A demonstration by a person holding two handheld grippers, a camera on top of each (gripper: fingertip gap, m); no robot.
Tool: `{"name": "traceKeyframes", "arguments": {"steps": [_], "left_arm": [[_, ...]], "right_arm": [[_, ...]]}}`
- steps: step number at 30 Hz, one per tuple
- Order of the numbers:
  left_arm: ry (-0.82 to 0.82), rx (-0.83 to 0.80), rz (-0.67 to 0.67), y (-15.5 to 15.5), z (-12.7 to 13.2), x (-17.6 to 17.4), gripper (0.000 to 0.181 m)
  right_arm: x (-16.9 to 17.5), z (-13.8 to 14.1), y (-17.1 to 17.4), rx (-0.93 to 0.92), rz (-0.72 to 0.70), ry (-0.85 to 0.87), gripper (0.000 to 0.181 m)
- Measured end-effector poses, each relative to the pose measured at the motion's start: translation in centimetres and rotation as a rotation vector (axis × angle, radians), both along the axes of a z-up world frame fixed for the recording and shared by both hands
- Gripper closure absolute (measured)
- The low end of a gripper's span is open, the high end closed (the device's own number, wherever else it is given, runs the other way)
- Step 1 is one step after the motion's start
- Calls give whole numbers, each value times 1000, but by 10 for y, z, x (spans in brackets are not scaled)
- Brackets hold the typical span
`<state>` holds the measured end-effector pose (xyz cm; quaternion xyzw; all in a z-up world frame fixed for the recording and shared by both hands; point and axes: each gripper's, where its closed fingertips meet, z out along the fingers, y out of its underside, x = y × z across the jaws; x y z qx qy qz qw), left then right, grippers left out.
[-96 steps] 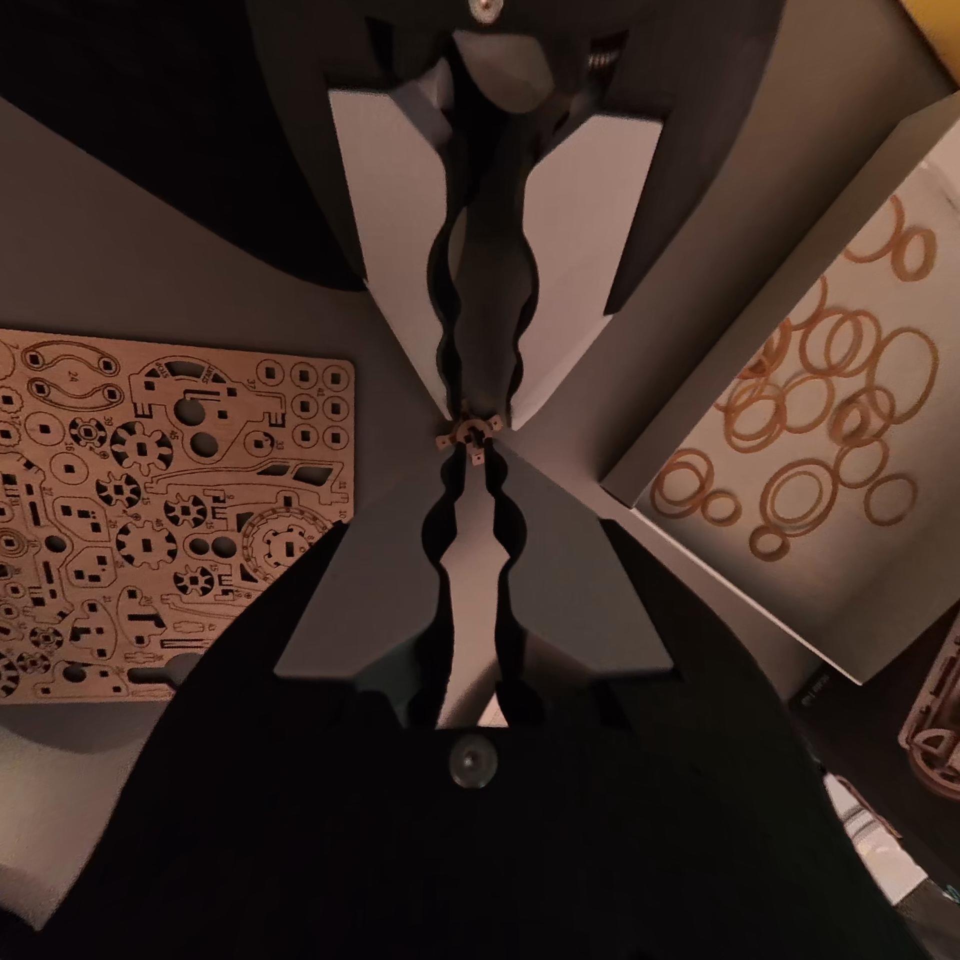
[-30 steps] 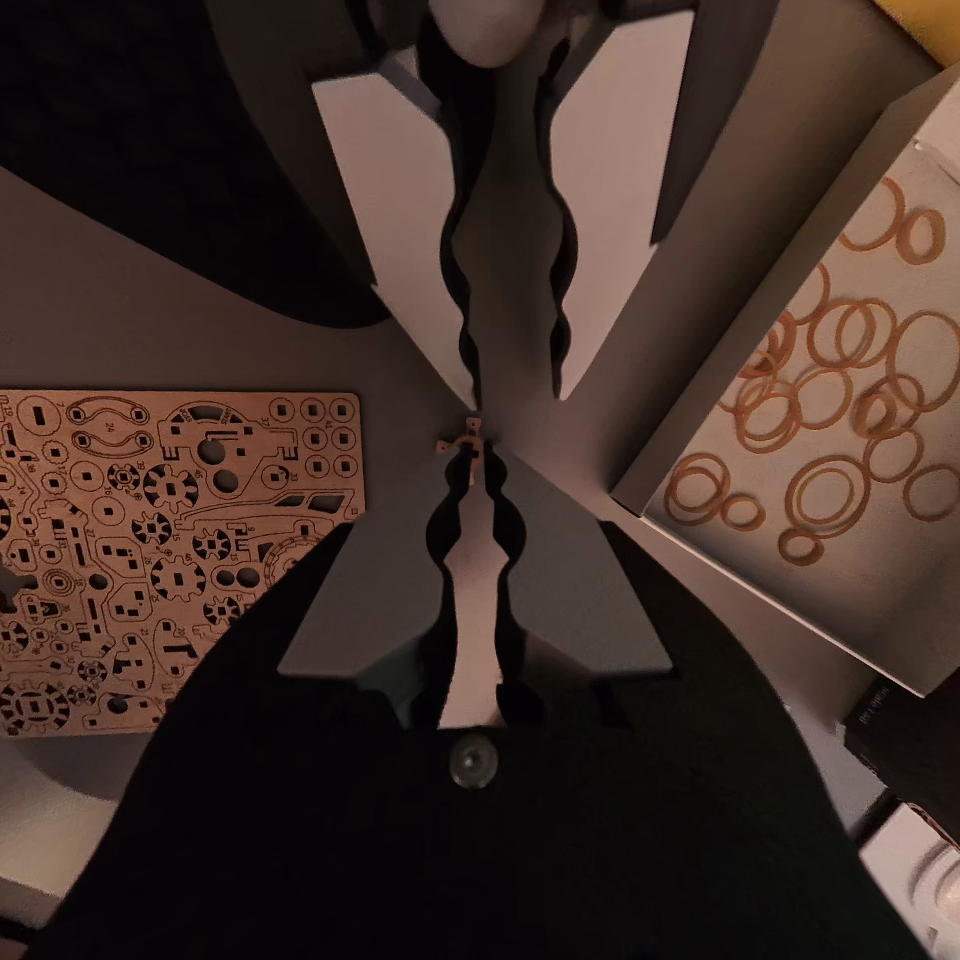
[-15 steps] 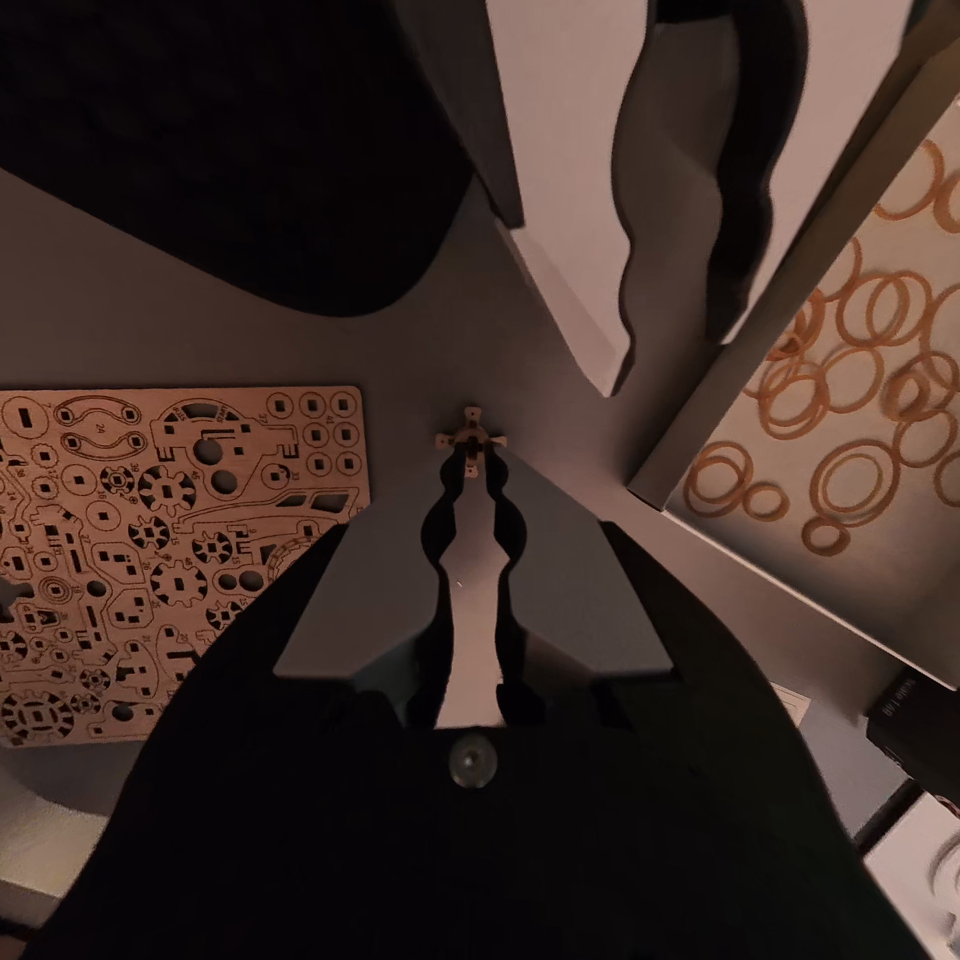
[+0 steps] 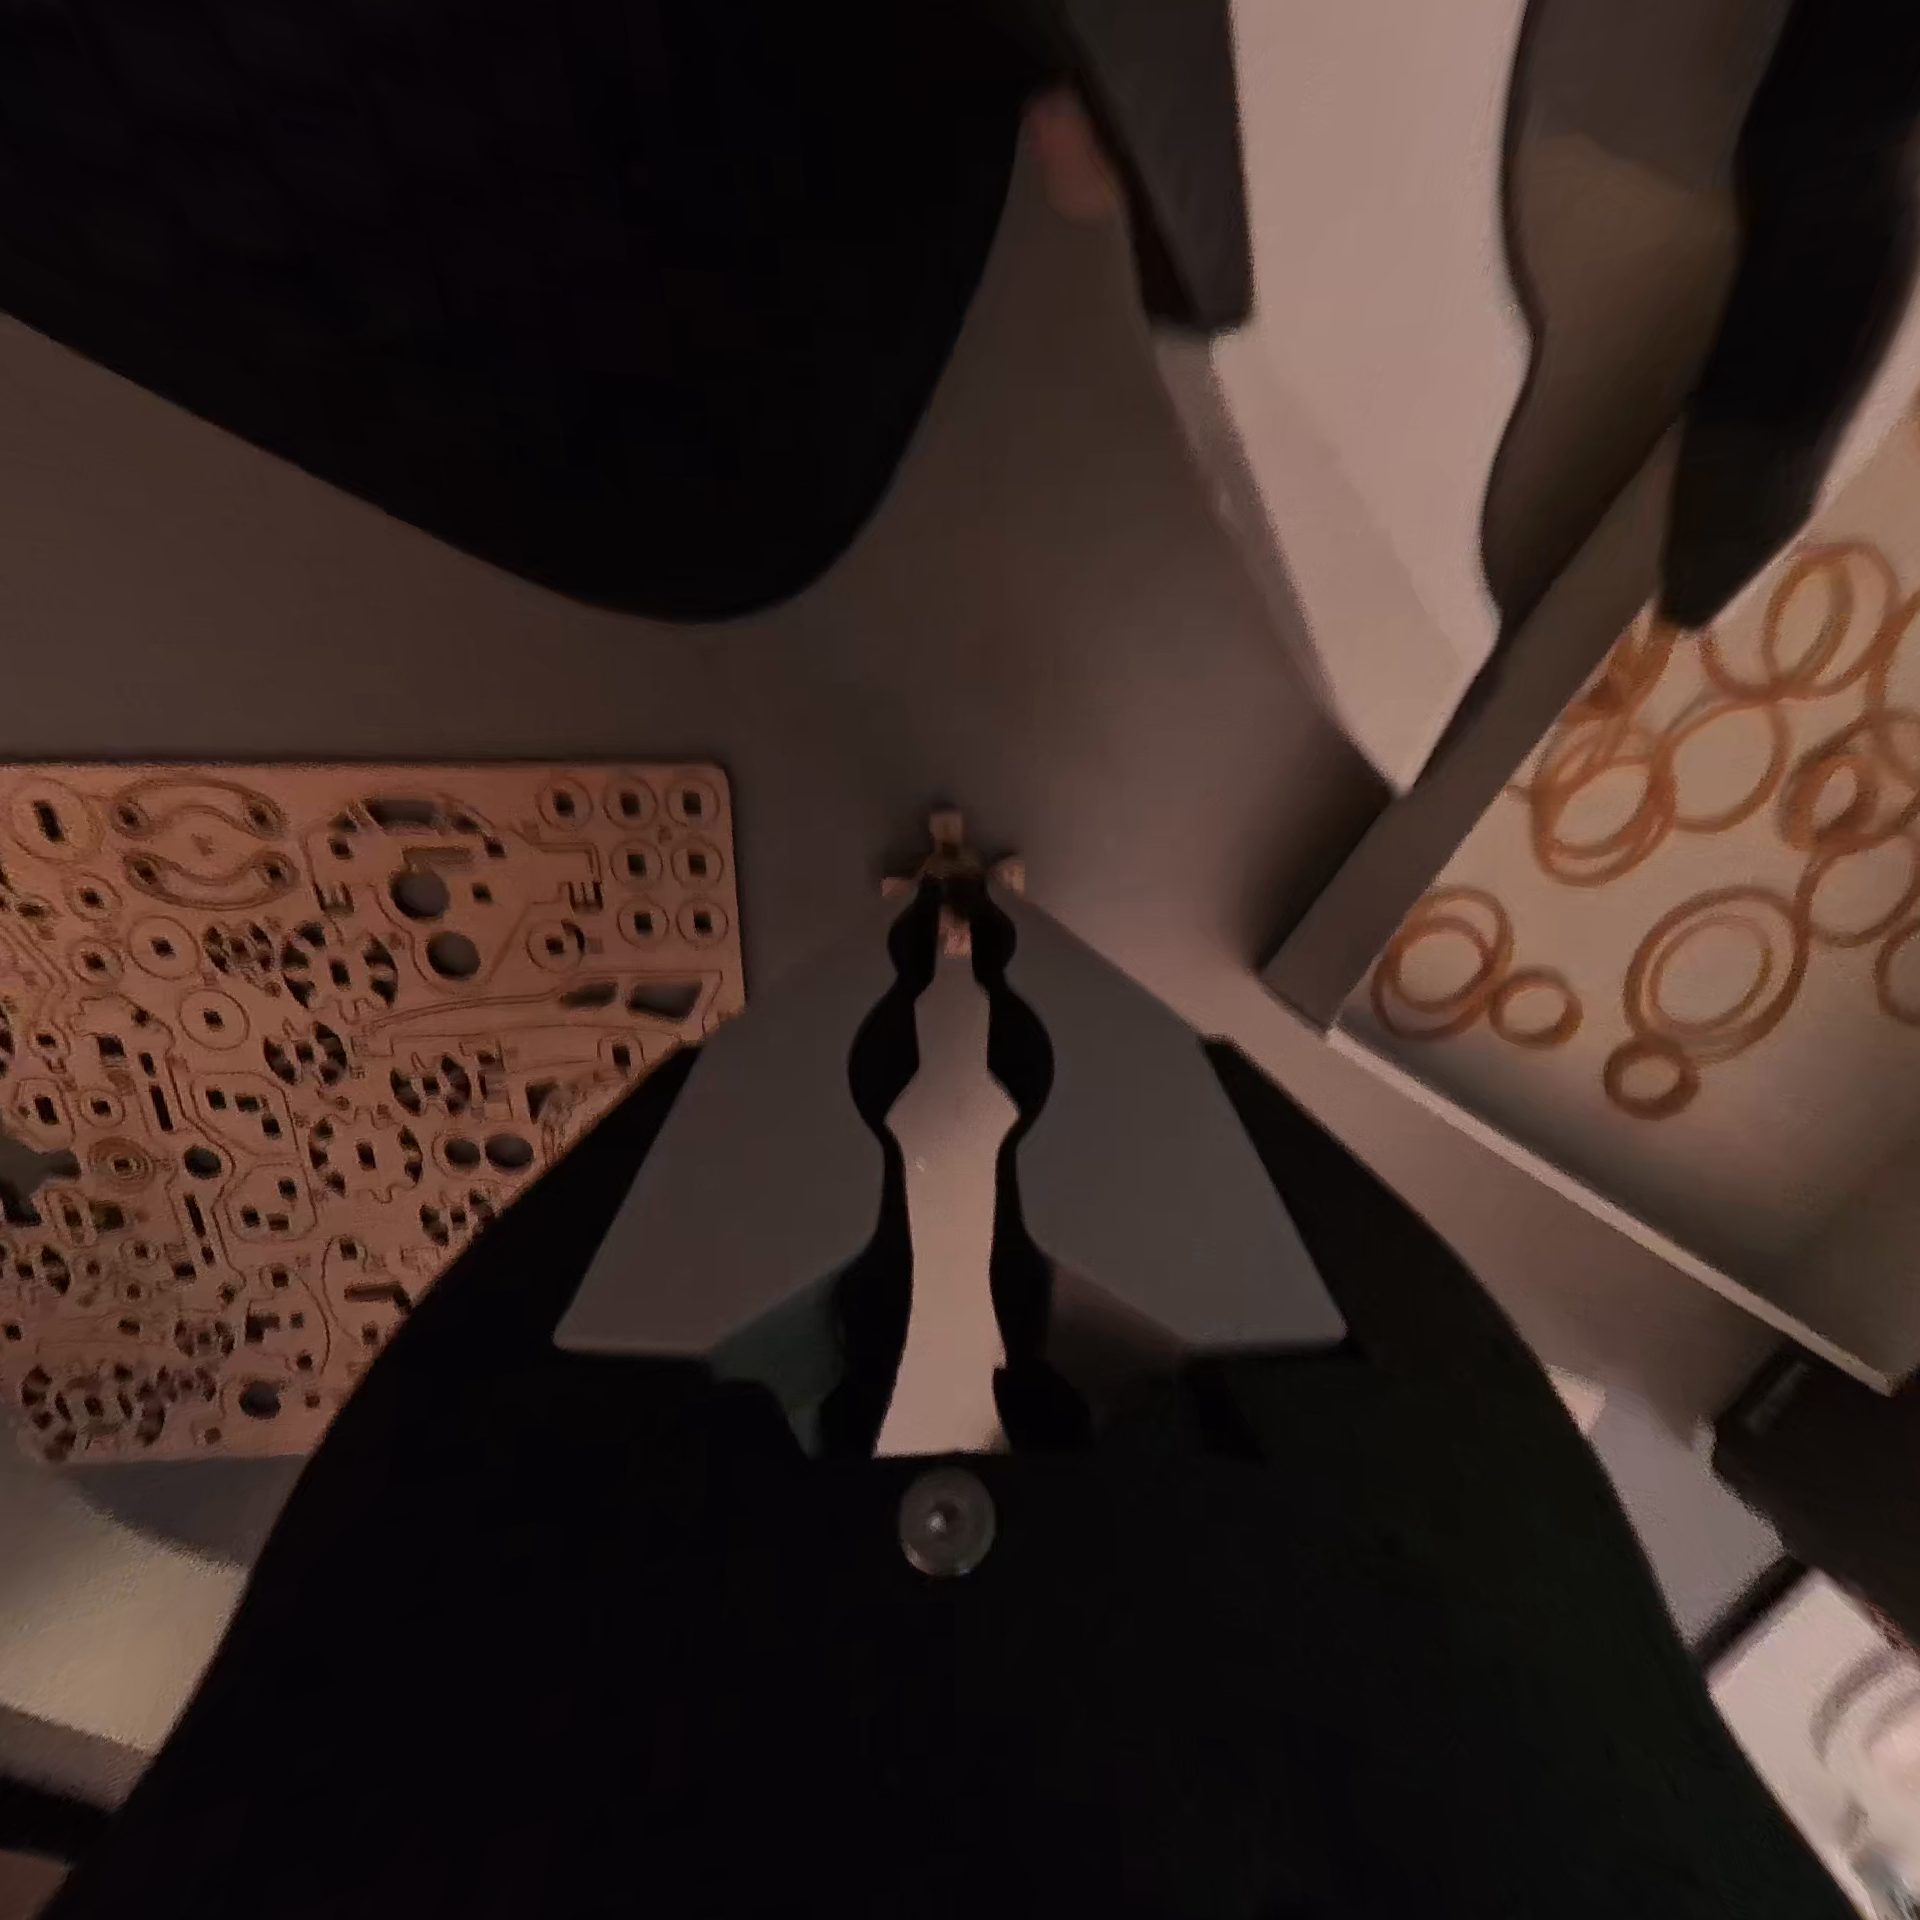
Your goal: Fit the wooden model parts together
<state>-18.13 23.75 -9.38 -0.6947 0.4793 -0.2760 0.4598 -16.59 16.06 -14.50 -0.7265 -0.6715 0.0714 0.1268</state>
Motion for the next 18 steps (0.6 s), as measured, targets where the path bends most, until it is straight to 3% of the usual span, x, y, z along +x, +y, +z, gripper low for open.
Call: {"name": "traceKeyframes", "arguments": {"steps": [1, 11, 13, 18], "left_arm": [[0, -4, 0, 0, 0, 0, 148], [-14, -33, -8, -1, 0, 0, 148], [-17, -33, -10, -2, 1, 0, 147], [-13, -30, -20, -4, 0, 1, 147]], "right_arm": [[-2, 3, -1, -2, 3, 16, 176], [-2, 9, 1, 13, 1, -26, 177], [4, 0, -1, -7, -2, -74, 173], [1, 13, 1, 25, -7, -42, 176]]}}
